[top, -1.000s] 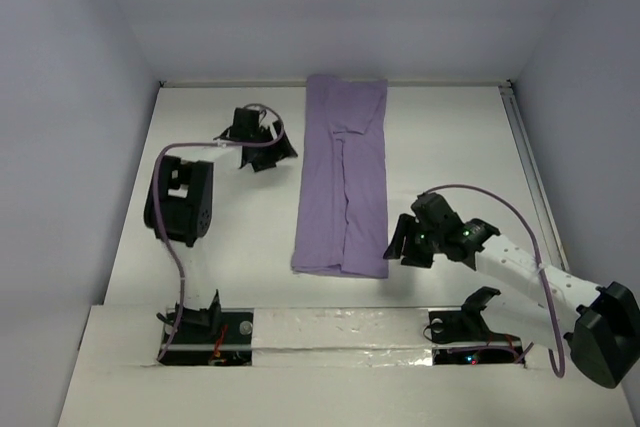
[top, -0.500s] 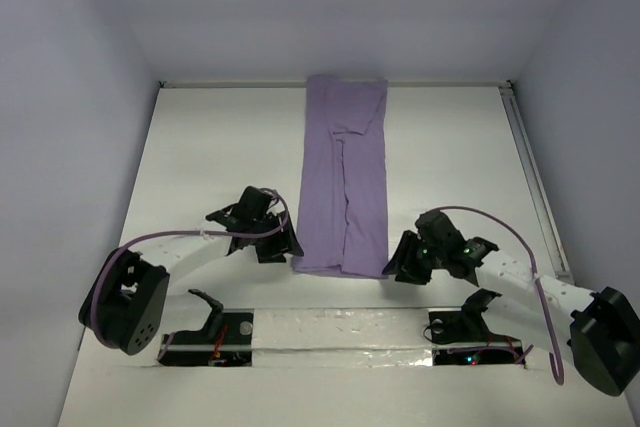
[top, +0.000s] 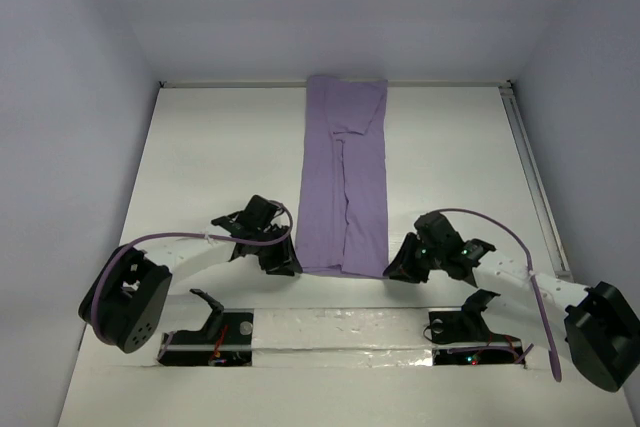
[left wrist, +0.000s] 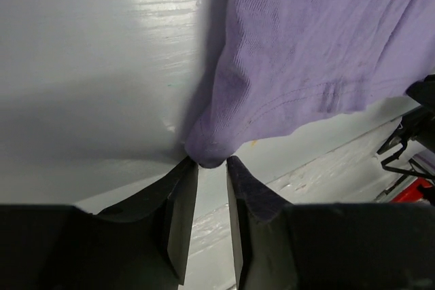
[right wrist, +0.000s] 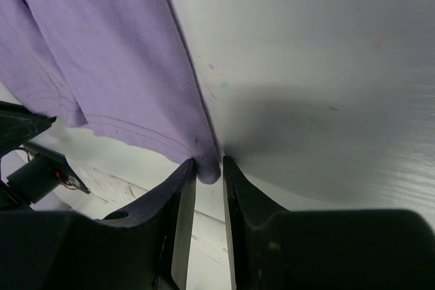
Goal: Fold and stack the t-shirts
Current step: Fold the tshirt
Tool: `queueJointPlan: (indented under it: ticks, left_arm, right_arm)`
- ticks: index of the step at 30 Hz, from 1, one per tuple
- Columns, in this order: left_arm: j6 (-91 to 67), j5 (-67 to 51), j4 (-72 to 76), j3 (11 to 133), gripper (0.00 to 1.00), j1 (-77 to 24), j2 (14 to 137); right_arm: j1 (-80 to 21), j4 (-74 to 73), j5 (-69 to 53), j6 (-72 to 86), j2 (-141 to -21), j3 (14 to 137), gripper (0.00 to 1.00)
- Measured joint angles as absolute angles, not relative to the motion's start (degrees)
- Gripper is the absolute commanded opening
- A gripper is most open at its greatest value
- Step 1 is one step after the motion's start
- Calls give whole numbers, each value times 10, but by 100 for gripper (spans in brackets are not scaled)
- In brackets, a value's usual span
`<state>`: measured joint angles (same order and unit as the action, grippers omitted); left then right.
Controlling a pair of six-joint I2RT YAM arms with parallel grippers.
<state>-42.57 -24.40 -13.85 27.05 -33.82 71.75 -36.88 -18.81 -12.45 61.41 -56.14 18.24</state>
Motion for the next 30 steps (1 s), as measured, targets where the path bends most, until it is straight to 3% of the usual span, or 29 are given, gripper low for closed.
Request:
queueJointPlan:
  ticks: [4,8,12,18,25,27,28,29,30]
  left_arm:
    - [-425,-242,-144,270,23,-338,719]
    - [-426,-245,-144,278,56,-338,719]
    - [-420,-221,-149,289,61,-340,699]
    - [-424,-181,-161,286,46,-340,684]
    - [-431,-195,-129,281,38,-340,705]
    - [-430,-201,-119,281,30,-340,715]
    - [-431,-204,-116,281,19,-340,720]
    - [-429,-211,-109,281,19,-340,726]
    - [-427,-210,-106,281,15,-340,728]
  right_arm:
    - [-369,-186,-124,615,-562,180,27]
    - [-369,-175,-125,616,-569,180,32]
    - [-369,-169,-128,615,-569,180,34]
    - [-369,-162,-128,615,-568,178,33]
    - [-369,-162,-126,615,-567,178,29]
    - [-369,-158,-126,615,-570,178,24]
    - [-369,-157,-126,615,-573,178,16]
    - [-369,-152,-126,615,-578,178,16]
    - [-369,-149,-126,613,-581,178,4]
